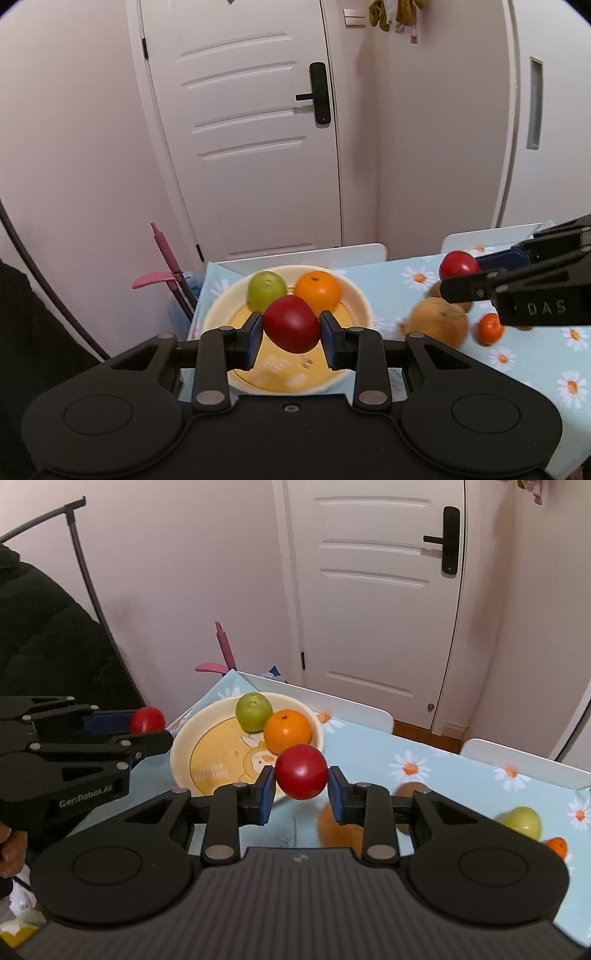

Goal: Organize fruits
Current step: 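Carry the tomato into the bowl and open the left tool while the right tool carries its tomato, then lower the red tomato into the bowl and open the right tool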

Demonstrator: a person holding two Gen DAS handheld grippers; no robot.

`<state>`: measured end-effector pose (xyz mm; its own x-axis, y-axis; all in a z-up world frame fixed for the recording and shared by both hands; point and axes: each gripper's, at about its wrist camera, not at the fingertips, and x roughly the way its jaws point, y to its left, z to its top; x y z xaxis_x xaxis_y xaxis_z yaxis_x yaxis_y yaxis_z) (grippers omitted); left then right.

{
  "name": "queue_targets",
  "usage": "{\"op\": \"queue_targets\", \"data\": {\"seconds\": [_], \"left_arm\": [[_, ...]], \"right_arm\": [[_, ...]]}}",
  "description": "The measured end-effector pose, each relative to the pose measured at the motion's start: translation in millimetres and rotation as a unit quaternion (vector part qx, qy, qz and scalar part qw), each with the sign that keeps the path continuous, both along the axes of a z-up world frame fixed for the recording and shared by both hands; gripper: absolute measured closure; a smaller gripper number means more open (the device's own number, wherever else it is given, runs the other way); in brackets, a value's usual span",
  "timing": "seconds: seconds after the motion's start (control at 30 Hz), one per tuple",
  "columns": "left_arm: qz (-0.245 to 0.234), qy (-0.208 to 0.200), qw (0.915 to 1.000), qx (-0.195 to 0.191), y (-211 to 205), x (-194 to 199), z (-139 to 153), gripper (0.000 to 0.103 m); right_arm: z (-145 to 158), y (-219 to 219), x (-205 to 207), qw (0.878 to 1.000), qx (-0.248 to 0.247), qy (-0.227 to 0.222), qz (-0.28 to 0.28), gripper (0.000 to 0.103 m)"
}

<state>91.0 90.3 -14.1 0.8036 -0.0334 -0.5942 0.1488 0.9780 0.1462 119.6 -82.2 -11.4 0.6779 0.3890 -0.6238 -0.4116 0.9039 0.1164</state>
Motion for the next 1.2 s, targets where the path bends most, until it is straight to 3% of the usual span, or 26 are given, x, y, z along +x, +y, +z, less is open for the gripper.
{"op": "queue_targets", "data": {"seconds": [0.43, 0.9, 0.93, 1.07, 1.2], "left_arm": [[-0.046, 0.039, 0.9982, 0.007, 52.8, 84.1, -42.7, 0.066], [-0.062, 0.083, 0.9942, 0.03, 57.3, 145.3, -94.1, 0.066], [-0.061, 0.081, 0.9943, 0.032, 57.1, 145.4, -94.1, 0.062], [-0.063, 0.067, 0.9953, 0.031, 57.7, 139.1, -87.4, 0.023], [-0.062, 0.064, 0.9955, 0.033, 58.8, 128.5, -77.9, 0.013]], "right_arm": [[-36.2, 59.9, 50.0, 0.997, -0.01, 0.04, -0.067, 0.058], [-60.3, 71.9, 73.8, 0.991, -0.019, 0.066, -0.111, 0.058], [-60.2, 71.5, 74.4, 0.991, -0.019, 0.066, -0.111, 0.058], [-57.0, 68.9, 75.4, 0.992, -0.02, 0.066, -0.109, 0.058], [-51.2, 64.1, 76.8, 0.992, -0.018, 0.068, -0.106, 0.058]]}}
